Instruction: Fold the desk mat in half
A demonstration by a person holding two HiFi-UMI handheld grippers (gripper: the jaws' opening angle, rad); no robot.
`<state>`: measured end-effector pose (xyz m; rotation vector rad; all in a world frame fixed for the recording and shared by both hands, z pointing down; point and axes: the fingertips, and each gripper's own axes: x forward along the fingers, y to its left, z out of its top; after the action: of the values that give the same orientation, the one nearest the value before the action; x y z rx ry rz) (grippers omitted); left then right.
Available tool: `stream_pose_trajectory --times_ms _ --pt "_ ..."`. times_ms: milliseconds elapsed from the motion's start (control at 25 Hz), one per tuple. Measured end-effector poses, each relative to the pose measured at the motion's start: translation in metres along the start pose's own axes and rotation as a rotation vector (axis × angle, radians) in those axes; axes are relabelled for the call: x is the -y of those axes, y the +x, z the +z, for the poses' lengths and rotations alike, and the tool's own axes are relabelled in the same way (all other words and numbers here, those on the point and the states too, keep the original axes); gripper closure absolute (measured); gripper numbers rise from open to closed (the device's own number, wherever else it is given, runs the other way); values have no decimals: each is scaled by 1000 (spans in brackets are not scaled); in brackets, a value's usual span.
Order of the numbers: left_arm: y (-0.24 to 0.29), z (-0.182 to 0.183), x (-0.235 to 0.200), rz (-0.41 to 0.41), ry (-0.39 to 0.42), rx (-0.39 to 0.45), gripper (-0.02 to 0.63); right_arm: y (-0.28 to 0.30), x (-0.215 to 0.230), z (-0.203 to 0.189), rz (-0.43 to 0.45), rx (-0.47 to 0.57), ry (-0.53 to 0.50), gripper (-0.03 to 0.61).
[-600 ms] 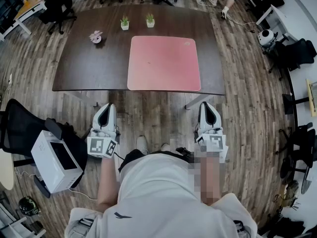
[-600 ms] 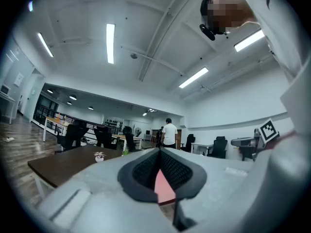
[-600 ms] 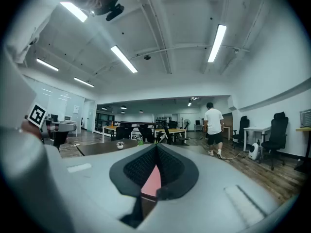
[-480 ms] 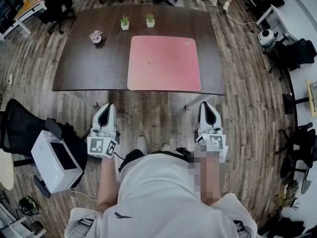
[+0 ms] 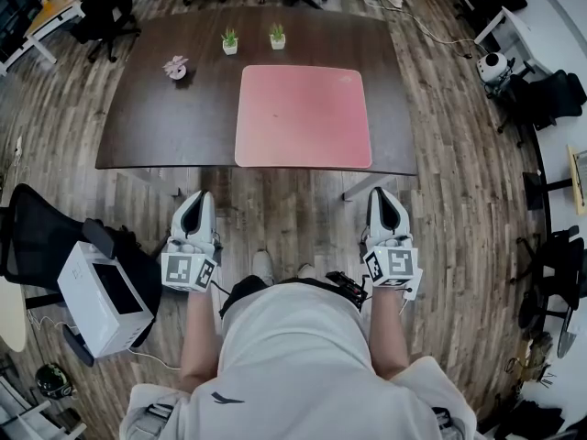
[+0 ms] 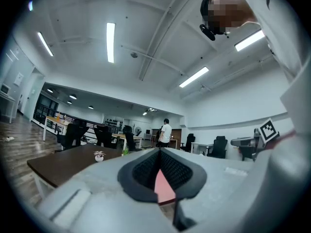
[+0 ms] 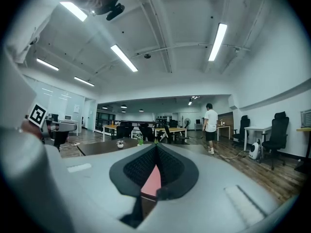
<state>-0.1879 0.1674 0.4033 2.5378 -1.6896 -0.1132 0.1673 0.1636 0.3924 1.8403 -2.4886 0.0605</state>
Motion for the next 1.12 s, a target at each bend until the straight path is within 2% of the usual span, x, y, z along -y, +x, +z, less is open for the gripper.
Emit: stream_pose_trajectory --times_ms 520,1120 --pt "8 1 -2 0 2 -2 612 8 4 1 18 9 25 578" --pt "19 7 -23 -29 -8 -6 612 25 -7 7 -7 1 10 578"
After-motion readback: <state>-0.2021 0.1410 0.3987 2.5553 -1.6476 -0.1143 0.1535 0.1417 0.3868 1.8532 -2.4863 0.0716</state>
